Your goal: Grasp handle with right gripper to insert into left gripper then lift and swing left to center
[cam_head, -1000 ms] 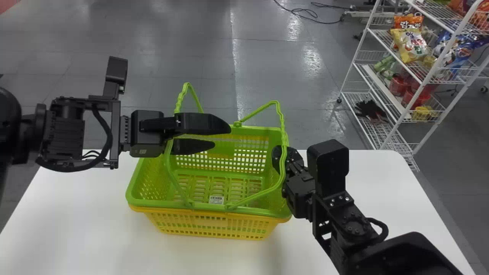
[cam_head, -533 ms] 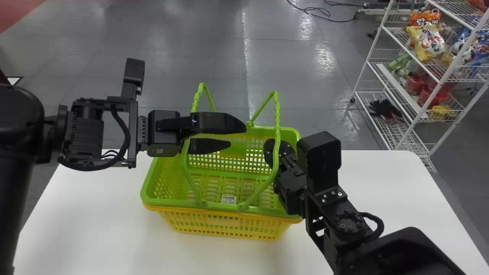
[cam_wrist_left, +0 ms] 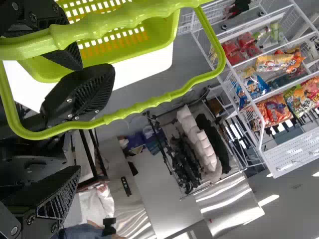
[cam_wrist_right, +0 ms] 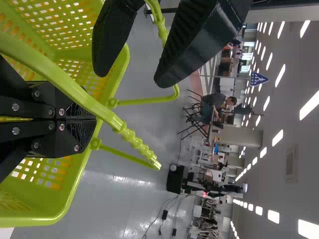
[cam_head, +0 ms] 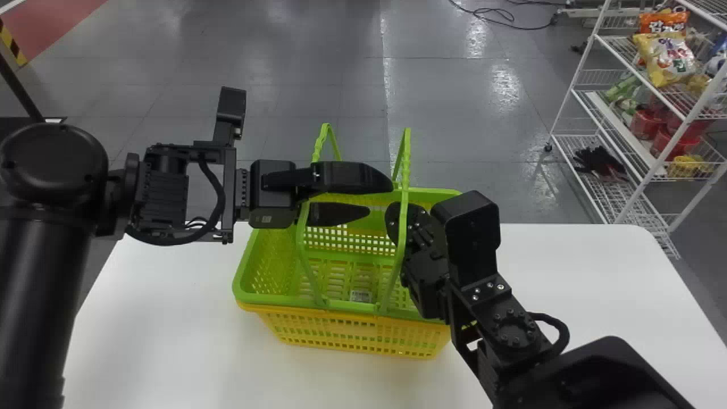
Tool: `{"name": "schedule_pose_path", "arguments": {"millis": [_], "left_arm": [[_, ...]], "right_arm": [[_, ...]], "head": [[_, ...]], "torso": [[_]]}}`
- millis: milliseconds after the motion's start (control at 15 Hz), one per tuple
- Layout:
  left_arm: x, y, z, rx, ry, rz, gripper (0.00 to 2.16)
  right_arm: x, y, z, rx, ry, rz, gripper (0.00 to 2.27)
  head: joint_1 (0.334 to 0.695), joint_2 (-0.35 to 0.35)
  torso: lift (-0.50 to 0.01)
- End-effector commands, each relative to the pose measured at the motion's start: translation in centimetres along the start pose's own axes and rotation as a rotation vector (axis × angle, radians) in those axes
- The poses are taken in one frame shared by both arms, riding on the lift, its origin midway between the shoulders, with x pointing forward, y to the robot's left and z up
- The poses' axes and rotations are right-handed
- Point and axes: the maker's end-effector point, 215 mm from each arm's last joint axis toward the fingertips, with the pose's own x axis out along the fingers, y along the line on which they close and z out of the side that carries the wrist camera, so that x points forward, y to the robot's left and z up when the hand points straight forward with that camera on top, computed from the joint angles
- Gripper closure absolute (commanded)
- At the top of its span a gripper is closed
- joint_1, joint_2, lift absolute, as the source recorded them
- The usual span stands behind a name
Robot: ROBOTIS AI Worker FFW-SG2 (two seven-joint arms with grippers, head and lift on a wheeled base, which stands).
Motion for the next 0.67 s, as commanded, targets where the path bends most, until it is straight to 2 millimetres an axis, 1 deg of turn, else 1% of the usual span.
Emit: {"name": "schedule_pose_path", "arguments": {"millis": [0,333,533,600], "left_arm": [[0.5,-0.2,0.9,-0.005,-0.007,-0.01,0.1],[1.4,-0.6,2.6,0.007,-0.014,-0.013,0.1],[1.7,-0.5,3.4,0.004,-0.025,-0.017,0.1],[1.7,-0.4,3.4,-0.005,-0.027,-0.024,0.1]], "right_arm": [[-0.1,0.1,-0.3,-0.002,0.008,0.001,2.26],[-0.2,0.5,-0.6,-0.001,0.015,0.007,2.26],[-0.1,1.3,-0.4,-0.008,0.012,0.019,2.26],[-0.1,1.7,-0.3,-0.011,0.011,0.026,2.26]], "head": [[0.695,0.013],[0.695,0.001],[0.695,0.001],[0.695,0.002]], "torso": [[-0.093],[-0.093],[-0.093],[-0.093]]}}
